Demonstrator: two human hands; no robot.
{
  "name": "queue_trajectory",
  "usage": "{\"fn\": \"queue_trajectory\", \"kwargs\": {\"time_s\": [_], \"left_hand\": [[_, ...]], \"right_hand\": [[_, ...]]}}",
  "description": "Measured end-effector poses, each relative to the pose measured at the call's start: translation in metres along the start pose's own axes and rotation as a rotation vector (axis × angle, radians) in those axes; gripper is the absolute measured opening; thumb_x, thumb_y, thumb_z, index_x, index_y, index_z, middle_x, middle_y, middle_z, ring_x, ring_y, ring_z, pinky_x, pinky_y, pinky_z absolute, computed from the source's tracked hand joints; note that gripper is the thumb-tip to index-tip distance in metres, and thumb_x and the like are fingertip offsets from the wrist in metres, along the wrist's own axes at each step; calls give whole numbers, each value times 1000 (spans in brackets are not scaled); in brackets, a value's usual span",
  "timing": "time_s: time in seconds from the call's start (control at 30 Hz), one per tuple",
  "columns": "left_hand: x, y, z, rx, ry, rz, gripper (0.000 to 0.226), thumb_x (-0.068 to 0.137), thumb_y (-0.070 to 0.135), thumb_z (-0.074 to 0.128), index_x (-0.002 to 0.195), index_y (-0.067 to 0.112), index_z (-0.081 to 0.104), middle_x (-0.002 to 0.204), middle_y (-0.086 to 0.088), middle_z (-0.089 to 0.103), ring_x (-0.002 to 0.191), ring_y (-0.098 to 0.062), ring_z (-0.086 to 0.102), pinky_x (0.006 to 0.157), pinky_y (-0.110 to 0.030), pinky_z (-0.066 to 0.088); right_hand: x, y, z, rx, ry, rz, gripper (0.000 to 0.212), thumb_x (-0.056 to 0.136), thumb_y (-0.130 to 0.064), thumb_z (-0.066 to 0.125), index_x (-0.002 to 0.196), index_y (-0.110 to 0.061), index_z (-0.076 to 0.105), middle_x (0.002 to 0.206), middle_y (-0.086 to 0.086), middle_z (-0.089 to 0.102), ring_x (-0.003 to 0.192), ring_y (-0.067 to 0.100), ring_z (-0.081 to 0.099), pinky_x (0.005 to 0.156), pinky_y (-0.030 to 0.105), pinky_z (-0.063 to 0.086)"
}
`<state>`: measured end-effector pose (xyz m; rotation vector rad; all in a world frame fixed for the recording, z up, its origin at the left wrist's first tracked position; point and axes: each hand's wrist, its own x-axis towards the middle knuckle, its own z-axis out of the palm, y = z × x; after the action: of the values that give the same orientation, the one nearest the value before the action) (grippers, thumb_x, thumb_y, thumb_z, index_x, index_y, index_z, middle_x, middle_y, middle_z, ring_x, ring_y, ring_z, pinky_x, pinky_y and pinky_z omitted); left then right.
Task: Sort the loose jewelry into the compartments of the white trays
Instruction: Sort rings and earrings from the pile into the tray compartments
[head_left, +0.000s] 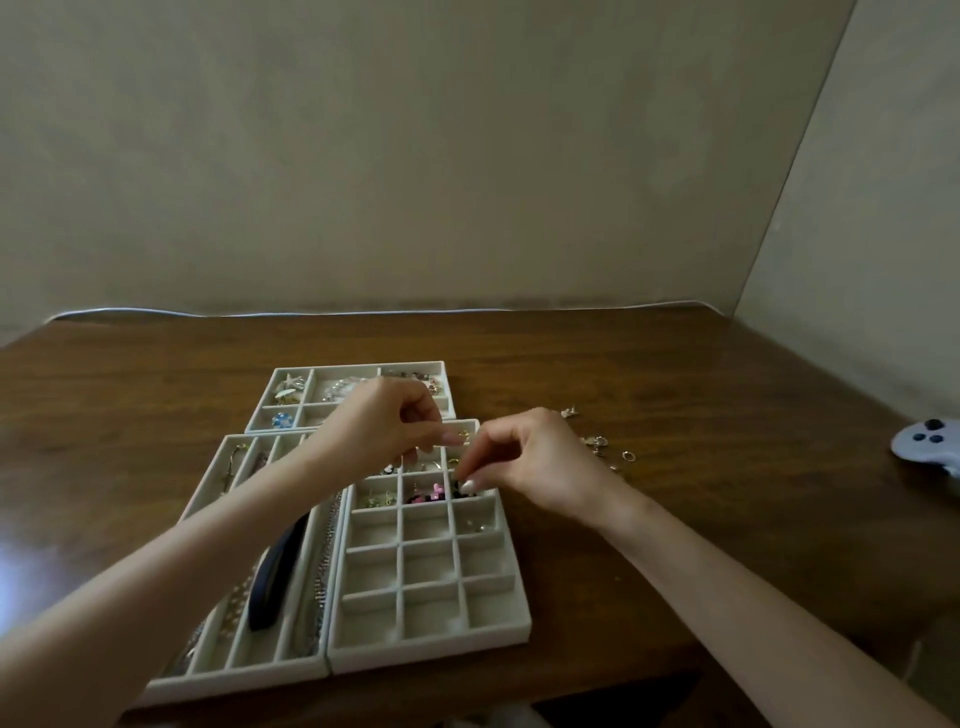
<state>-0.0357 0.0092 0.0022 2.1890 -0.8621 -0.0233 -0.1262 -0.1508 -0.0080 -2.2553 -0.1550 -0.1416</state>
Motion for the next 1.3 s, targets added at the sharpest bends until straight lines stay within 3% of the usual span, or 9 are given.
{"fn": "queue_trajectory", "kwargs": {"time_s": [0.2,0.3,0.47,0.6,0.77,0.97,1.03,1.13,1.3], "left_hand": [[-12,-15,-10,-22,76,27,13,76,23,75,79,16,64,53,0,63,40,-6,55,46,-19,47],[-15,-21,-14,-34,47,15,11,78,18,73,73,14,64,55,-1,64,43,-7,57,47,-17,47],[-21,-24,-20,-75,-49,7,3,83,3,65,82,3,68,67,-7,69,53,-12,64,50,-17,50],[-25,-23,-26,12,-131,18,5,82,6,67,81,11,66,69,-1,71,59,-8,66,55,-16,50],[-30,-12,-13,259,-290,82,6,80,21,70,82,22,65,78,8,70,73,-4,64,72,-21,52],[-30,-2,6,566,-413,127,7,85,17,61,87,23,63,76,16,54,75,-5,52,69,-20,46],[-30,1,10,654,-410,151,10,87,15,56,90,23,61,83,12,57,77,-8,50,63,-19,40],[-30,4,10,718,-356,193,8,89,22,55,96,24,59,97,9,61,86,-11,55,67,-21,41],[-16,14,10,601,-215,214,11,91,28,55,96,20,59,93,8,60,82,-10,55,77,-28,51]], "right_hand": [[8,-20,26,-213,-145,-13,11,78,-2,73,86,-9,76,90,3,74,84,8,68,81,24,56],[10,-25,34,-377,-183,-42,12,81,-1,69,87,-9,76,91,3,74,86,8,67,84,24,54],[13,-28,44,-606,-144,-124,16,83,-4,64,89,-14,75,94,3,71,97,15,62,80,21,42],[13,-25,42,-670,-85,-181,10,80,-16,72,88,-20,73,97,-1,63,96,15,56,80,24,39],[15,-19,14,-385,73,-88,12,82,-21,72,78,-22,61,76,-13,56,69,1,52,63,16,42],[7,-4,-14,-256,188,-50,7,82,-26,71,81,-21,67,79,-9,65,74,3,59,65,13,48],[4,3,-21,-240,212,-48,5,83,-26,71,81,-22,67,78,-9,65,73,1,59,65,11,47],[-1,13,-35,-195,251,-25,5,83,-21,70,81,-22,66,76,-9,64,67,-5,58,59,10,45],[-8,34,-68,-200,279,93,5,82,-19,71,83,-21,68,78,-8,65,69,1,60,56,11,43]]}}
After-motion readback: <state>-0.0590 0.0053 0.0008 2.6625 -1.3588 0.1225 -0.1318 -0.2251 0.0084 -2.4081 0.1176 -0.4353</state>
